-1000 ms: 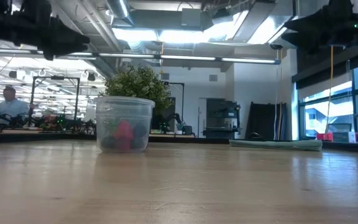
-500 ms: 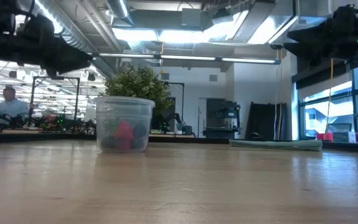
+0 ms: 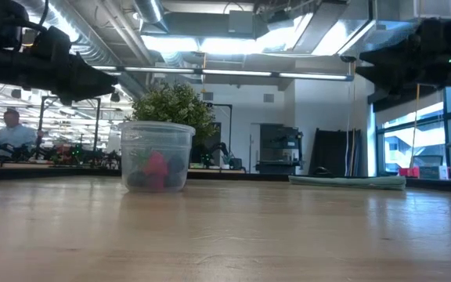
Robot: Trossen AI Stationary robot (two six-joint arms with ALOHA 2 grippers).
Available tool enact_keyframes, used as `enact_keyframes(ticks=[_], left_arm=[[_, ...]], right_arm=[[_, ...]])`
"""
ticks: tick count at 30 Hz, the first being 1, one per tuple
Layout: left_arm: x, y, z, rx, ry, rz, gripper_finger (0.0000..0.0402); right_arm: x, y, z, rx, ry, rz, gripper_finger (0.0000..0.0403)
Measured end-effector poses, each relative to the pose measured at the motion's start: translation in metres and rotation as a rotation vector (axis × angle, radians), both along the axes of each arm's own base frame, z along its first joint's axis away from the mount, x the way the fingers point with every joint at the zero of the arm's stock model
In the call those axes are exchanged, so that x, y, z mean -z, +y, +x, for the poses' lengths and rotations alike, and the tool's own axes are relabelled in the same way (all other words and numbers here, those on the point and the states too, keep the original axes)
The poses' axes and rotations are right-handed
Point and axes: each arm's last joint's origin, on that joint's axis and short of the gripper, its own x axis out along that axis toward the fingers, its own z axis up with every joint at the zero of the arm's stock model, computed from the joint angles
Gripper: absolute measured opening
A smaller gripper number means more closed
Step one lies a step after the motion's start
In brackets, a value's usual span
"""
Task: Pick and placing Produce into tupperware
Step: Return to Home Position
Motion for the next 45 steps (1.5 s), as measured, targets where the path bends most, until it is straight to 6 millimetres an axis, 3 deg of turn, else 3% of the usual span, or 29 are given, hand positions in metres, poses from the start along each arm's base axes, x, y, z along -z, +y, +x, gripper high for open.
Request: enact_keyframes(ticks=[10, 17, 21, 25, 30, 35, 45], left_arm=[[0.0, 0.0, 0.0, 0.0, 0.002, 0.002, 0.0202], [0.0, 0.0, 0.0, 0.0, 0.001, 0.0, 0.0202], [0.0, 0.0, 0.0, 0.0, 0.002, 0.001, 0.0202], [0.0, 0.0, 0.0, 0.0, 0.002, 0.002, 0.0202], [0.0, 0.0, 0.0, 0.0, 0.002, 0.002, 0.0202], [0.0, 0.0, 0.0, 0.0, 0.002, 0.002, 0.0202], [0.0, 0.0, 0.0, 0.0, 0.002, 0.002, 0.0202]], right_arm=[[0.01, -0.001, 0.001, -0.02, 0.048, 0.165, 0.0239], [0.026, -0.004, 0.001, 0.08, 0.155, 0.306, 0.0239], [0.026, -0.006, 0.0, 0.156, 0.167, 0.272, 0.0239], [0.03, -0.012, -0.004, 0.388, 0.198, 0.27, 0.0239], [0.031, -0.015, -0.005, 0.518, 0.3, 0.113, 0.0239], [0.031, -0.016, -0.005, 0.538, 0.386, 0.003, 0.0239], [0.031, -0.016, -0.005, 0.538, 0.384, 0.004, 0.0239]])
